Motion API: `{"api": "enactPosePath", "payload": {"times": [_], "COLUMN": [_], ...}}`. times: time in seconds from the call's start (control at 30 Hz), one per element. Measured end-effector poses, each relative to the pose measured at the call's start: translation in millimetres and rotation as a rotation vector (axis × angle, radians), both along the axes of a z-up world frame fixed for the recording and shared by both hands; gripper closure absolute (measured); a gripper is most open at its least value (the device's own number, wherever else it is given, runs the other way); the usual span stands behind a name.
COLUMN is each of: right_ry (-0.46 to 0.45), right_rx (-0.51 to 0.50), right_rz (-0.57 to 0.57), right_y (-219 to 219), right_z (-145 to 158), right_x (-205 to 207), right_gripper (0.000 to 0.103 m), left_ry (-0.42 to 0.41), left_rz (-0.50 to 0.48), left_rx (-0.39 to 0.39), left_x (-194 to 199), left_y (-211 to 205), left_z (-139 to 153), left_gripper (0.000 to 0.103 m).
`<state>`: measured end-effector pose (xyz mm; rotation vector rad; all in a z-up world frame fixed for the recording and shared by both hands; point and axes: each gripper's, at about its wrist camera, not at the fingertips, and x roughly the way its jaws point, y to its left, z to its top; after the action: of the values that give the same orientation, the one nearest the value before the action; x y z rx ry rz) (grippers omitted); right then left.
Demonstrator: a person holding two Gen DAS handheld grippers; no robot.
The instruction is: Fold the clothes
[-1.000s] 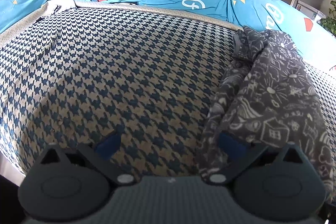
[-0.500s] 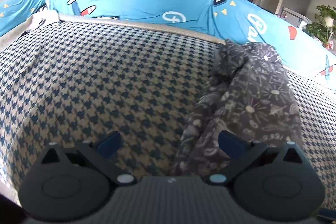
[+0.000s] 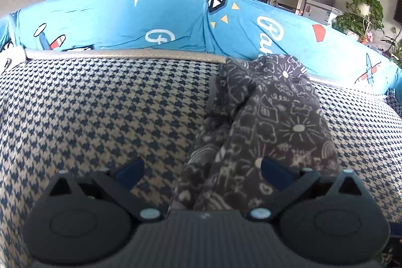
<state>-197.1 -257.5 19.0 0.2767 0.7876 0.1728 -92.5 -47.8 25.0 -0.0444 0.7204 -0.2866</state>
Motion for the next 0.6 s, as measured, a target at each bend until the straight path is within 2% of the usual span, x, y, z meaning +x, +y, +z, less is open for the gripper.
{"api": "enactPosePath", "payload": {"times": [0.1,0.2,0.3,0.5,0.6], "right_ry": [-0.003,-0.007,-0.007,0.003,0.008], "right_rx": [-0.002,0.004,0.011,0.026,0.034], "right_rz": [0.001,-0.01,-0.024,-0.056,-0.072], "right_y": [-9,-19,-27,-41,-47], "right_z": [4,8,8,5,4], "right_x": [14,29,42,68,81], "right_gripper": [0.069,0.068,0.067,0.067,0.066], "left_ry": [-0.015,-0.032,-0.028,-0.018,-0.013], "left_rz": [-0.025,-0.056,-0.085,-0.142,-0.171], "left_rx": [-0.008,0.017,0.026,0.044,0.053], "left_x": [10,19,26,40,48], "left_y": [-7,-15,-21,-32,-38], "left_z": [1,2,-1,-6,-8], "left_gripper": [0.001,0.007,0.016,0.019,0.026]}}
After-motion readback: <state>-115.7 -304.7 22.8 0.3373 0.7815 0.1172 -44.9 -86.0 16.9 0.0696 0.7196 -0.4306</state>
